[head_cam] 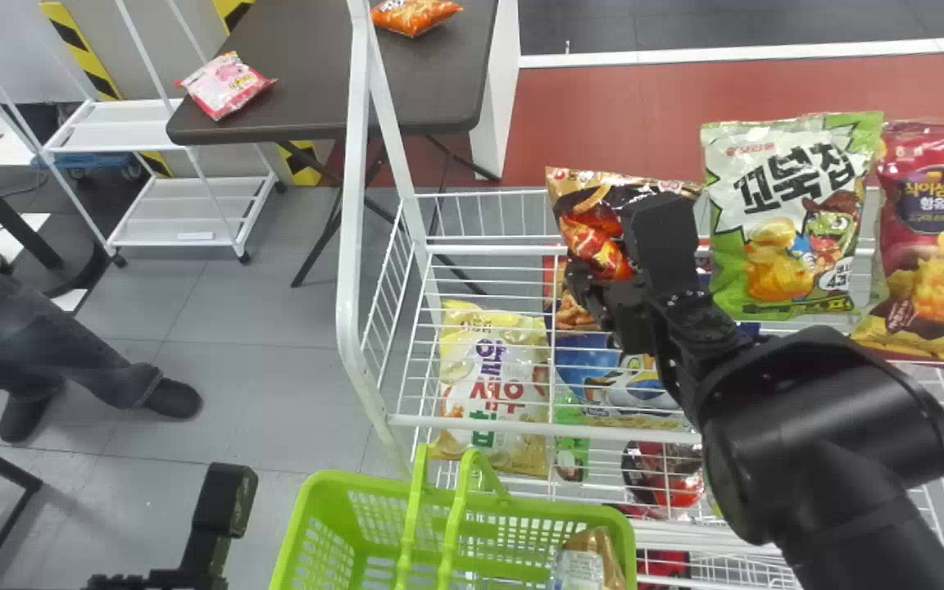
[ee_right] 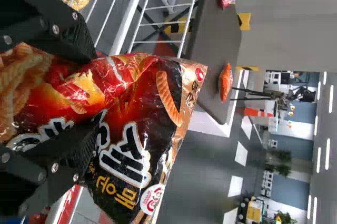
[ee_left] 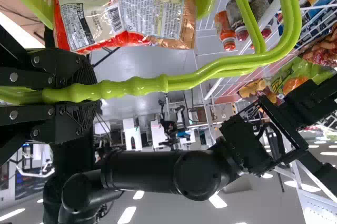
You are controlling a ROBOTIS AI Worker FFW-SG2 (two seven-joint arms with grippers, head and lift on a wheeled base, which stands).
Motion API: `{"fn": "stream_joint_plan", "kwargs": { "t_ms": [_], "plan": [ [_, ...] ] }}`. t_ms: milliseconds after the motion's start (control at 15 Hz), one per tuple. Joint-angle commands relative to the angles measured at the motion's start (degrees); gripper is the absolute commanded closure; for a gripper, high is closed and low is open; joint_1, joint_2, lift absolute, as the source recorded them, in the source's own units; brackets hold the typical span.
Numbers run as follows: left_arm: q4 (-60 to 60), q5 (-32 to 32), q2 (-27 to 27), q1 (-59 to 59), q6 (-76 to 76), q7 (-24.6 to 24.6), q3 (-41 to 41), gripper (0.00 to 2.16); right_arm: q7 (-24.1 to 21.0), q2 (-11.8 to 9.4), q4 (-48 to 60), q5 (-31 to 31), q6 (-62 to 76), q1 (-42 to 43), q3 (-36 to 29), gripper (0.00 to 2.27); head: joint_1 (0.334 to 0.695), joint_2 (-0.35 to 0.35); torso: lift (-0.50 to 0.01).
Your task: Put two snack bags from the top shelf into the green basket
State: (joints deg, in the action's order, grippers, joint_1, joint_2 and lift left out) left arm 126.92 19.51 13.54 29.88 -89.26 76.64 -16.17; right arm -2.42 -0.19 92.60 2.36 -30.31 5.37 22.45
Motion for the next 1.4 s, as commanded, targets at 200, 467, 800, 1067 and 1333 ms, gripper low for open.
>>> {"fn": "stream_joint_plan", "kwargs": {
  "t_ms": [200,467,800,1067,1333],
  "plan": [
    [-0.18,-0.08,0.0,0.0,-0.77,-0.09,0.0,2.15,0.05,-1.13,9.53,2.3,2.75,-6.33,-0.92,2.25,0.695,0.163,-0.001],
    [-0.53,-0.08,0.0,0.0,-0.77,-0.09,0.0,2.15,0.66,-3.06,18.93,3.09,-1.99,-12.05,-1.97,2.25,0.695,0.15,-0.001],
    [-0.8,-0.08,0.0,0.0,-0.77,-0.18,0.0,2.15,3.47,-6.23,38.53,1.95,-22.03,-20.13,-3.29,2.25,0.695,0.12,-0.001],
    [-0.88,-0.08,-0.09,-0.09,-0.77,-0.44,0.0,2.15,4.44,-7.9,51.28,0.19,-43.12,-23.47,-2.85,2.25,0.695,0.098,-0.001],
    [-0.97,-0.08,-0.09,-0.17,-0.77,-0.44,0.08,2.15,5.58,-9.04,58.92,-0.69,-52.97,-23.91,-1.88,2.25,0.695,0.094,-0.001]
  ]
}}
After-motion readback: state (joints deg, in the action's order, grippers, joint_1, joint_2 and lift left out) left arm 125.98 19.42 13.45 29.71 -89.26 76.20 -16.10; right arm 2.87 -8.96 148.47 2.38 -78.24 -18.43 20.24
